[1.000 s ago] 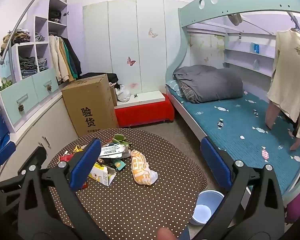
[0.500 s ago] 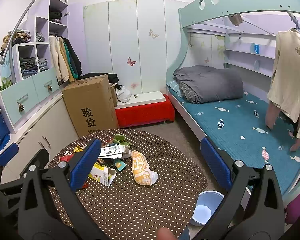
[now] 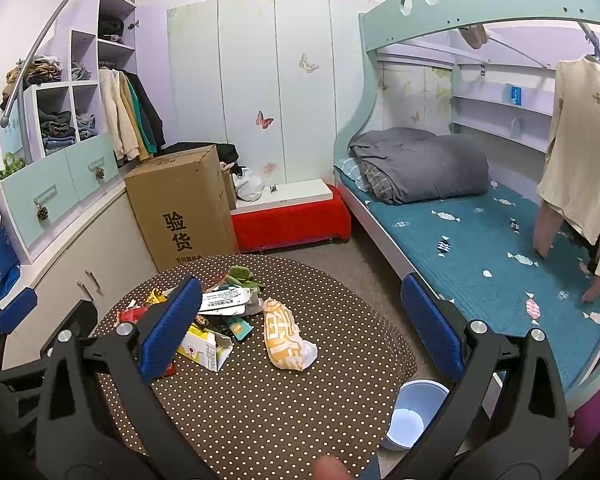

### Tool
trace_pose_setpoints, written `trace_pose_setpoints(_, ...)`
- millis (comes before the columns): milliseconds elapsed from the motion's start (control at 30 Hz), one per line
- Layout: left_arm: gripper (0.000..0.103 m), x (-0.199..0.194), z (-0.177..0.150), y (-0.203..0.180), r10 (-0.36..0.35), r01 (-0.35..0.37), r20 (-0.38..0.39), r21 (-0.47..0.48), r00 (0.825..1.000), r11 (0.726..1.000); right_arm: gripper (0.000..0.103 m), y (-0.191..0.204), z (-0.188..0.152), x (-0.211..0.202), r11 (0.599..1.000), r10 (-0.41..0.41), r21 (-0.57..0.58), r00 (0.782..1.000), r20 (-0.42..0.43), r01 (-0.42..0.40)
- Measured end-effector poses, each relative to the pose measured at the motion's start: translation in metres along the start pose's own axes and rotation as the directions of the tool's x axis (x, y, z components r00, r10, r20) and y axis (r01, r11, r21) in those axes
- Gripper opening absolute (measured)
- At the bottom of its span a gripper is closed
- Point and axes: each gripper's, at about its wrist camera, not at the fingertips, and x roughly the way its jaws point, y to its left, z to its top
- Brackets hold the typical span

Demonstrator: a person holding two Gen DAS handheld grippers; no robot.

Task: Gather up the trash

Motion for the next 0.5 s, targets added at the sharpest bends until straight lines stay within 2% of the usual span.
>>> trace_pose_setpoints(300,0.099,0.021,-0.013,0.01,0.022,-0.022,-0.056,-0.004,0.998,1.0,0.098,-0.001,-0.004,0.022,1.0,0.001,-0.01,0.999,-0.051,-0.001)
trace_pose_setpoints(500,0.099,0.049,-0.036,0.025,0.057,-0.058,-0.139,-0.002,0.989,0.998,0.098,-0.002,-0.017,0.052,1.0,-0.003,-0.017,0.992,-0.125,0.0)
